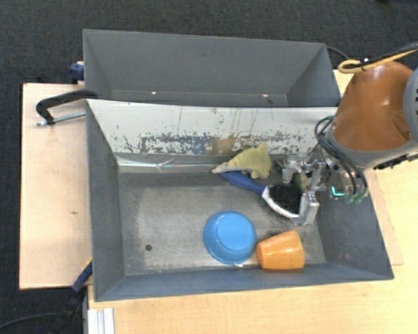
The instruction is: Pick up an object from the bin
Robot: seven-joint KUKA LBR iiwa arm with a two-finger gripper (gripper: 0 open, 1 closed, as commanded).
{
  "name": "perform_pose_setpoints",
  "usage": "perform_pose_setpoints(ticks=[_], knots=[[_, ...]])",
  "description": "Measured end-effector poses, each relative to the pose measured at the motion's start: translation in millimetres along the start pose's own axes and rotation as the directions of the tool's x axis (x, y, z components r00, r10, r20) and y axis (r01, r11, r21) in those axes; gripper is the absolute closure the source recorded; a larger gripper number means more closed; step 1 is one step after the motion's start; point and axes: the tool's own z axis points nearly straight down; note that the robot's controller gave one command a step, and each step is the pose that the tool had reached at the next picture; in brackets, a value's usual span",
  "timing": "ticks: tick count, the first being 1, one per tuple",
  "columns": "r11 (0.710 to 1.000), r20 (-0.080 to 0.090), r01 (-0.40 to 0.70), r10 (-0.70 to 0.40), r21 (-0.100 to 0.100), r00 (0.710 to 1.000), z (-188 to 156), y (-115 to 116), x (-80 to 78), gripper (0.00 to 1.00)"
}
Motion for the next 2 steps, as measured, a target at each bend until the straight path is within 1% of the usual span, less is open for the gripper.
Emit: perform_pose_setpoints(ticks=[1,2], knots=[[0.985,0.03,-0.173,0.173,-0.004,0.985,77.7,-10.4,-5.6,0.0],[0.986,0.019,-0.169,0.169,-0.002,0.985,79.1,-10.4,-2.2,1.0]])
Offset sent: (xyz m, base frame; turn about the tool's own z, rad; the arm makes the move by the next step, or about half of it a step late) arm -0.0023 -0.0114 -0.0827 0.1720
